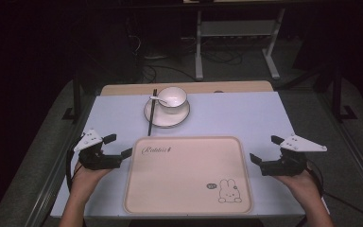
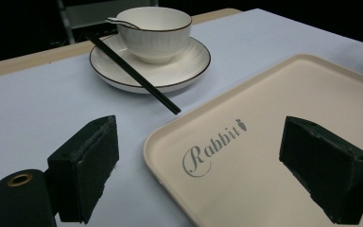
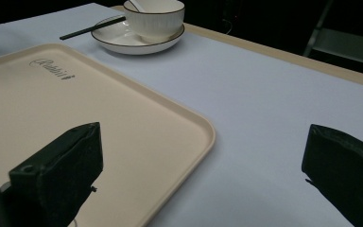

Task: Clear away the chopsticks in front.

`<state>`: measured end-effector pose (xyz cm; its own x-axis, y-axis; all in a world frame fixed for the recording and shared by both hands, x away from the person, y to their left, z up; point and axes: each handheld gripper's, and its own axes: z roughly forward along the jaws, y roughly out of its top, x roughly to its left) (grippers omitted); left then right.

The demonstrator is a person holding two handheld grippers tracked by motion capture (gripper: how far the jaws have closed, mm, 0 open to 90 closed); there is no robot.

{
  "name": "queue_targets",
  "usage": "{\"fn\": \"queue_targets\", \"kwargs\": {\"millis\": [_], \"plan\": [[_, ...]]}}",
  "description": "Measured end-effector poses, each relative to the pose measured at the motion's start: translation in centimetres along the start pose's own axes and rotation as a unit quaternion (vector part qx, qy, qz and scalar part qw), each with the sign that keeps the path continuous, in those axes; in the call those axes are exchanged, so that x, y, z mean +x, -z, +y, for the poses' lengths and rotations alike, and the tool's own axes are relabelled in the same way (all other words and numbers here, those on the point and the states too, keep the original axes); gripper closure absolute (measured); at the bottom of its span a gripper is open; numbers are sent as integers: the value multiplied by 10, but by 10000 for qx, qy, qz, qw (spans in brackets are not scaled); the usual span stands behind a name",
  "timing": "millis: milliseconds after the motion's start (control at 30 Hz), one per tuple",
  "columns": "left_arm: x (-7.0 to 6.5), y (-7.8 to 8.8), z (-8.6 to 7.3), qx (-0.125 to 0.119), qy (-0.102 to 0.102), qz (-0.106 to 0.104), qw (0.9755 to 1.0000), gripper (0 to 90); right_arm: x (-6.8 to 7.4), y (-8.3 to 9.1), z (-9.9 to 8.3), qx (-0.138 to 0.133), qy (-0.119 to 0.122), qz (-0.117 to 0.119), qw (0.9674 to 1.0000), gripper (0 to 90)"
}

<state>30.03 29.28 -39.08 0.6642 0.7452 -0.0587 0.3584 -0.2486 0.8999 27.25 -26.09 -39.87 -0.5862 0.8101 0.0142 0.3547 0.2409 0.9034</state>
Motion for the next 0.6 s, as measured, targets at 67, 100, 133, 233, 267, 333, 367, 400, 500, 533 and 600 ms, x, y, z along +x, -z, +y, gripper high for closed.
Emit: {"fn": "queue_targets", "kwargs": {"millis": [67,100,133,233,267,333,367,400,500,533,600], "plan": [[-1,-3,1,45,-21,27,10000,123,-1,0,0,-1,-5,-24,10000,0],[-1,-5,2,64,-17,27,10000,123,-1,0,0,-14,-35,-22,10000,0],[-2,-6,3,88,-18,26,10000,123,-2,0,0,-16,-41,-19,10000,0],[-3,-10,6,136,-32,47,9999,123,-2,0,0,-20,-53,-8,10000,0],[-3,-10,6,136,-32,47,9999,123,-2,0,-1,-16,-63,-3,10000,0],[-2,-16,9,244,-68,91,9996,123,-2,-1,-2,12,-29,-3,10000,0],[-1,-18,11,272,-84,96,9995,123,-2,-2,-2,18,-37,2,10000,0],[-1,-18,11,272,-84,96,9995,123,-2,-2,-3,35,-19,-4,10000,0],[2,-22,17,270,-64,124,9995,123,-4,-4,-2,38,-50,-15,10000,0],[3,-23,18,276,-56,130,9995,123,-4,-5,-2,35,-71,-15,10000,0],[5,-24,19,290,-48,130,9995,123,-3,-6,-2,45,-57,-1,10000,0]]}}
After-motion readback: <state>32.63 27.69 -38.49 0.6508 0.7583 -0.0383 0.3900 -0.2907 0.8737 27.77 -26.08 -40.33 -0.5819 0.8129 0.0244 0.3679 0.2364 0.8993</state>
